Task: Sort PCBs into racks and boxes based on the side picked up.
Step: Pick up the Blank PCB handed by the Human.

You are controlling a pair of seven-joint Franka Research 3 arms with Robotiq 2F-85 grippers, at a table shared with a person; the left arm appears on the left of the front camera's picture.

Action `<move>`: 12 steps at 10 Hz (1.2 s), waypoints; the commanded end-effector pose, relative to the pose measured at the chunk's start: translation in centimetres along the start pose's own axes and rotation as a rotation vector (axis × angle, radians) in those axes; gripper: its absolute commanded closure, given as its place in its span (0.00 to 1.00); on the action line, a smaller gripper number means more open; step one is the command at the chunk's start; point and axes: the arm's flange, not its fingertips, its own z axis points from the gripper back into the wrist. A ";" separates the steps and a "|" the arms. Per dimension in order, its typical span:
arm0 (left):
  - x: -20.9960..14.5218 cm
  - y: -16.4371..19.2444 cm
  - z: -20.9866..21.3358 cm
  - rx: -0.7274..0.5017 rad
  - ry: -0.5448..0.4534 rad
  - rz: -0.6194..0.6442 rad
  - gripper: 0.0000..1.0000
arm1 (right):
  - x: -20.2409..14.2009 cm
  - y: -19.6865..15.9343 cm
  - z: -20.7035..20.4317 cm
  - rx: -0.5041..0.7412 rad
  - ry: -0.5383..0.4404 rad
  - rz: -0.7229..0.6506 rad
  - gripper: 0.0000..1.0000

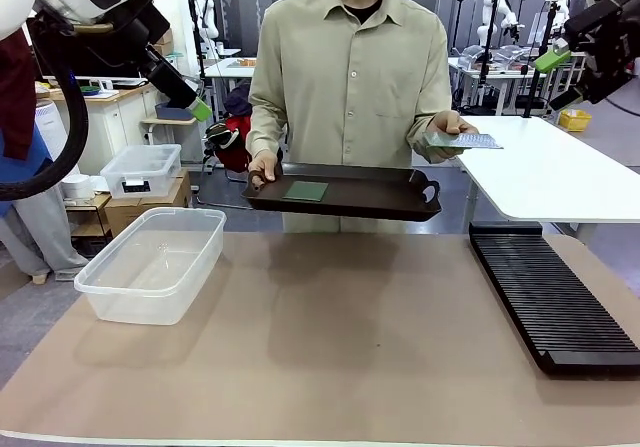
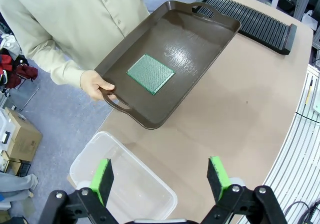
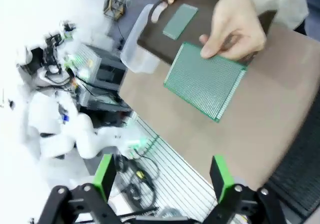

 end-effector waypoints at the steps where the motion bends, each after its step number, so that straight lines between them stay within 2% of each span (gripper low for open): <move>1: -0.1 0.0 -0.1 0.000 0.002 0.002 0.00 | 0.8 -1.6 -1.0 0.095 -0.044 -0.136 0.00; 5: -0.1 0.0 -0.1 0.000 0.002 0.002 0.00 | 0.7 -6.0 -3.7 0.131 -0.048 -0.264 0.00; 6: -0.1 0.0 -0.1 0.000 0.002 0.002 0.00 | 0.6 -6.0 -3.3 0.109 -0.056 -0.239 0.00; 7: -0.1 0.0 -0.1 0.000 0.002 0.002 0.00 | 0.9 -6.4 -3.2 0.120 -0.021 -0.218 0.00; 11: -0.1 0.0 -0.1 0.000 0.002 0.002 0.00 | 0.8 -6.6 -3.3 0.113 -0.024 -0.222 0.00; 12: -0.1 0.0 -0.1 0.000 0.002 0.002 0.00 | 1.6 -8.1 -3.3 0.183 -0.044 -0.255 0.00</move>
